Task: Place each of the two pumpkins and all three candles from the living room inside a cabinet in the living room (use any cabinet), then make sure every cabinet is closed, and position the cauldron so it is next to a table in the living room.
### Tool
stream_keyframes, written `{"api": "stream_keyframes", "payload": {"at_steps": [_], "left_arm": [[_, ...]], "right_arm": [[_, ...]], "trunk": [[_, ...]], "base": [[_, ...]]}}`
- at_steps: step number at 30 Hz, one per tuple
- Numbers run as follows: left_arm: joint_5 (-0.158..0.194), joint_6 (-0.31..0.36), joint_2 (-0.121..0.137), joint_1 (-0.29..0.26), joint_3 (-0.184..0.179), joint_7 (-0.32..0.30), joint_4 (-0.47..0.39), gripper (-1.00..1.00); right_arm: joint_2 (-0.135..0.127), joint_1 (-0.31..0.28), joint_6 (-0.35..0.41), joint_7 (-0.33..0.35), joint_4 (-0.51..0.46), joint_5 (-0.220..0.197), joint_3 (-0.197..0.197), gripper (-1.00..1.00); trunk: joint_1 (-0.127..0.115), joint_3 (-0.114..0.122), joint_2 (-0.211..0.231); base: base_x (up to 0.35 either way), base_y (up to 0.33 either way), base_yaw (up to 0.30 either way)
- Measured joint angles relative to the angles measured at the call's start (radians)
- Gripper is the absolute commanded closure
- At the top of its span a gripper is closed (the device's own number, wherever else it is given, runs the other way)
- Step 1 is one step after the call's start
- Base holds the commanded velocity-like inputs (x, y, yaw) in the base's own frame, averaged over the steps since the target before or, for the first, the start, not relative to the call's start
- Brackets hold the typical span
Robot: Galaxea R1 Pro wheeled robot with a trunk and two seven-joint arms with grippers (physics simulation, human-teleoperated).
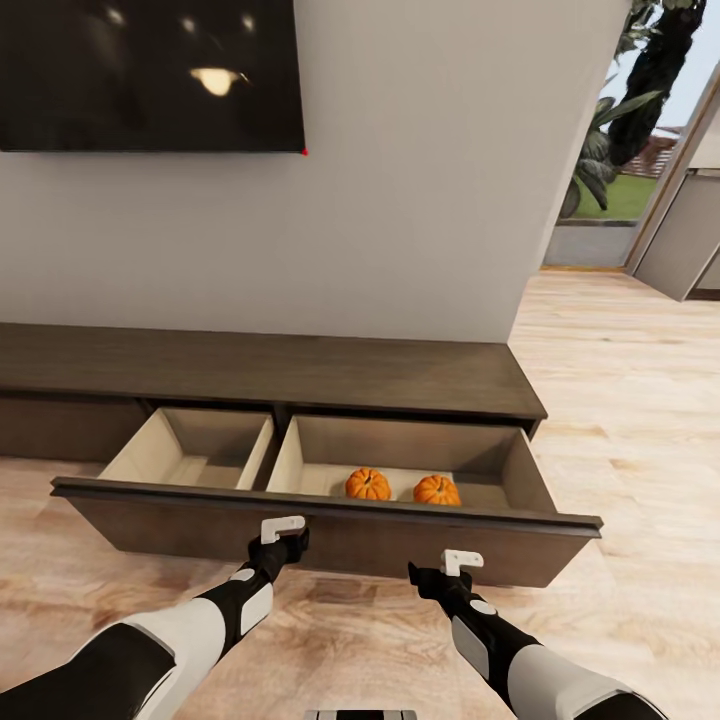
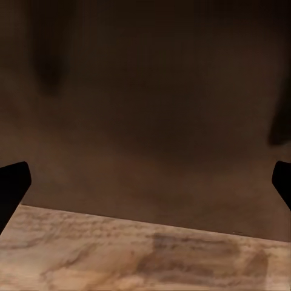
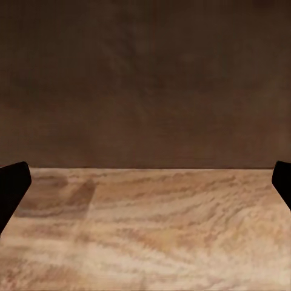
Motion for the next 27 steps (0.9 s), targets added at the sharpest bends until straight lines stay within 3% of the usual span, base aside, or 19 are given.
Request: {"api": "stream_keyframes", "payload": {"at_steps": [27], "left_arm": [[-0.004,0.001,0.000,0.000,-0.007,-0.001,0.002,-1.00]], "right_arm": [[0.000,0.000,0.000,0.000,0.000,-0.001,-0.002,-1.00]], "trunk": [[0.000,0.000,0.000]], "base": [[0.092,0.000,0.000]]}}
